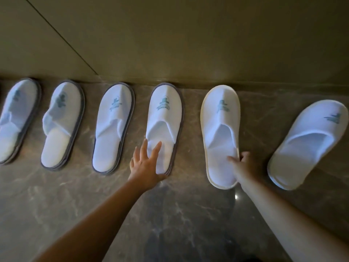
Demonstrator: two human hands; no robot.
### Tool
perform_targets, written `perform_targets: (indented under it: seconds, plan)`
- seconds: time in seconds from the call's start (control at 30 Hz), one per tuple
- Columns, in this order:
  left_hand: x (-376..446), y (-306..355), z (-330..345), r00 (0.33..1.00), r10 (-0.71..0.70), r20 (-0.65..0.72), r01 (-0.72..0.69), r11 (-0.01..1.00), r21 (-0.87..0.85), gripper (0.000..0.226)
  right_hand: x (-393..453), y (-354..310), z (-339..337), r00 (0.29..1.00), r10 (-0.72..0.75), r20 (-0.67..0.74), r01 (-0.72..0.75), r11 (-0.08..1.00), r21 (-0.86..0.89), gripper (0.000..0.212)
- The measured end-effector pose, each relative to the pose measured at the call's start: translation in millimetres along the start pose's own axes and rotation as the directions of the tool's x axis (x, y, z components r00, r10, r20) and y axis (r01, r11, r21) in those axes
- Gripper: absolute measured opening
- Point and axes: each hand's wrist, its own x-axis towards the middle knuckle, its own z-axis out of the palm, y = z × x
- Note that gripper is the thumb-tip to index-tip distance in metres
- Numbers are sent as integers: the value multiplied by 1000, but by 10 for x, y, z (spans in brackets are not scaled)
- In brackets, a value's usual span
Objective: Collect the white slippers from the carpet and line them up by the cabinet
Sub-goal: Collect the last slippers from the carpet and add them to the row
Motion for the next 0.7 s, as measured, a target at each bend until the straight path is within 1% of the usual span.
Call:
perform_targets:
  seconds: [0.07, 0.13, 0.23, 0.33, 0.4, 0.5, 0.7]
  plan:
    - [55, -26, 30, 1000, 9, -14, -9, 1000, -17, 105, -13, -3, -15, 991, -107, -84, 92, 982, -166, 68]
    - [89, -27, 65, 1000, 22, -16, -23, 999, -29, 105, -70, -2, -1, 972, -204, -115, 162, 941, -299, 83]
    - [103, -10, 129, 998, 47, -30, -48, 999, -24, 105, -191, 53, 121, 957, -286, -53, 243, 886, -395, 100]
    - [86, 8, 164, 996, 62, -63, -62, 998, 2, 103, -318, 137, 293, 960, -278, 37, 266, 864, -428, 113]
    - [75, 21, 173, 993, 74, -87, -73, 997, 11, 99, -356, 173, 378, 954, -292, 68, 289, 835, -469, 115]
    - [68, 61, 185, 991, 78, -108, -77, 997, 17, 97, -357, 158, 424, 952, -305, 35, 281, 821, -497, 113]
    - [76, 90, 204, 992, 77, -104, -78, 997, -5, 97, -334, 152, 398, 942, -336, 6, 299, 829, -473, 107]
